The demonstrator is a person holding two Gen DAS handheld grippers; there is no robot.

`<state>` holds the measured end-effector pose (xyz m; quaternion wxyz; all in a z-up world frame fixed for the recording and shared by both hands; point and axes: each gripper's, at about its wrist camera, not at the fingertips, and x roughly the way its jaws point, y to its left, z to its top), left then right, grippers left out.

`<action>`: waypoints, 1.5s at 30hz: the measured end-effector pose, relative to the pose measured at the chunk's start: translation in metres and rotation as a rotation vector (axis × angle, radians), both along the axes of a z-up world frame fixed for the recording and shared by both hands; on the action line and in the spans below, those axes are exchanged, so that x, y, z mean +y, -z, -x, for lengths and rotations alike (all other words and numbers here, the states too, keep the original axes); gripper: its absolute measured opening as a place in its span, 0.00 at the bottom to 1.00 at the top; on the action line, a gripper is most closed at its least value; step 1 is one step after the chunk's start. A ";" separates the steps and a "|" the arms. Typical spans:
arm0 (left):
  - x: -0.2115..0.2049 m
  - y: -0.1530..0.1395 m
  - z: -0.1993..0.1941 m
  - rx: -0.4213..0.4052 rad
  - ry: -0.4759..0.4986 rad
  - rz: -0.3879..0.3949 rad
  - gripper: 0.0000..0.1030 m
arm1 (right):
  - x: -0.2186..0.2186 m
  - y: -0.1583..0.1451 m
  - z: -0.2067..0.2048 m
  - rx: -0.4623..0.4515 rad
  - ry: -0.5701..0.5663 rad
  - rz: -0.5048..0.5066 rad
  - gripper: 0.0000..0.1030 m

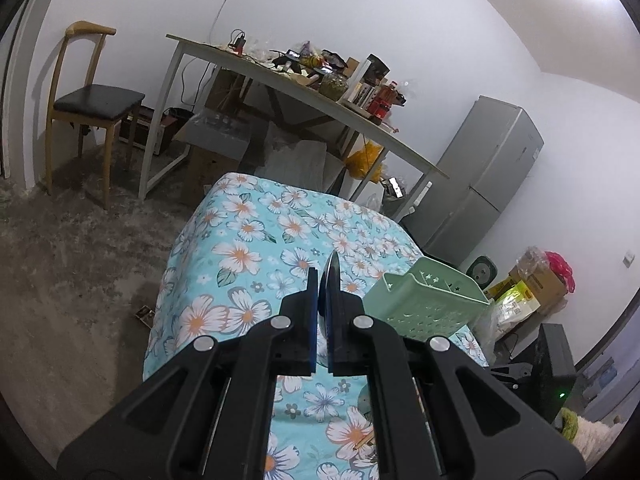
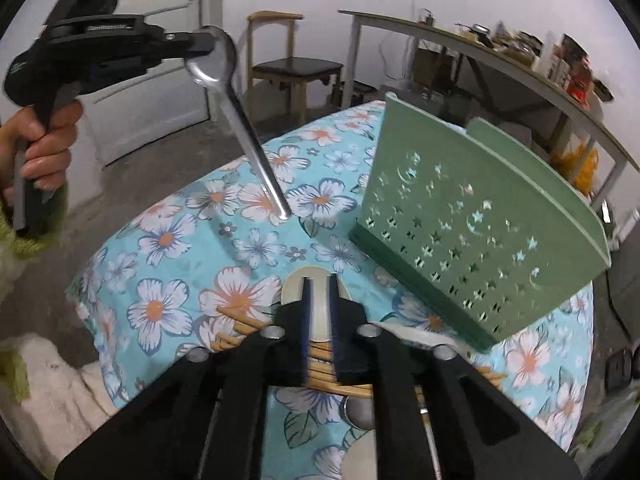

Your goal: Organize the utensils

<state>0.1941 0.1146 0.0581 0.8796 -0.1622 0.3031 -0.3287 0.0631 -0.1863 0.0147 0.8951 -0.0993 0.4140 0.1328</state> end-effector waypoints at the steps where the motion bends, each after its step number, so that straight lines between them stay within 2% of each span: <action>1: 0.000 0.002 0.000 0.008 -0.003 0.001 0.02 | 0.003 0.003 0.000 -0.001 0.002 -0.011 0.36; 2: 0.001 0.004 -0.002 0.016 -0.011 -0.002 0.02 | 0.008 0.006 -0.001 -0.013 0.011 0.003 0.44; 6: 0.005 0.009 -0.007 0.028 -0.025 -0.003 0.02 | 0.029 0.026 -0.006 -0.036 0.040 0.074 0.45; 13: 0.010 0.022 -0.019 0.047 -0.042 -0.001 0.03 | 0.061 0.057 -0.018 -0.088 0.091 0.259 0.45; 15: 0.012 0.026 -0.021 0.052 -0.044 0.002 0.03 | 0.068 0.064 -0.020 -0.100 0.096 0.318 0.42; 18: 0.014 0.031 -0.025 0.061 -0.048 0.009 0.03 | 0.070 0.074 -0.026 -0.082 0.124 0.347 0.21; 19: 0.014 0.030 -0.025 0.062 -0.049 0.010 0.03 | 0.068 0.075 -0.029 -0.102 0.148 0.339 0.11; 24: 0.015 0.029 -0.025 0.056 -0.049 0.015 0.03 | 0.059 0.057 -0.029 -0.124 0.170 0.260 0.10; 29: 0.013 0.014 -0.019 0.013 -0.042 0.028 0.03 | 0.033 0.021 -0.021 -0.157 0.209 0.103 0.09; 36: -0.008 -0.023 -0.013 -0.081 -0.015 0.047 0.03 | -0.018 -0.018 -0.003 -0.198 0.281 -0.108 0.08; 45: -0.043 -0.072 -0.010 -0.222 -0.004 0.073 0.03 | -0.057 -0.051 0.030 -0.261 0.320 -0.252 0.08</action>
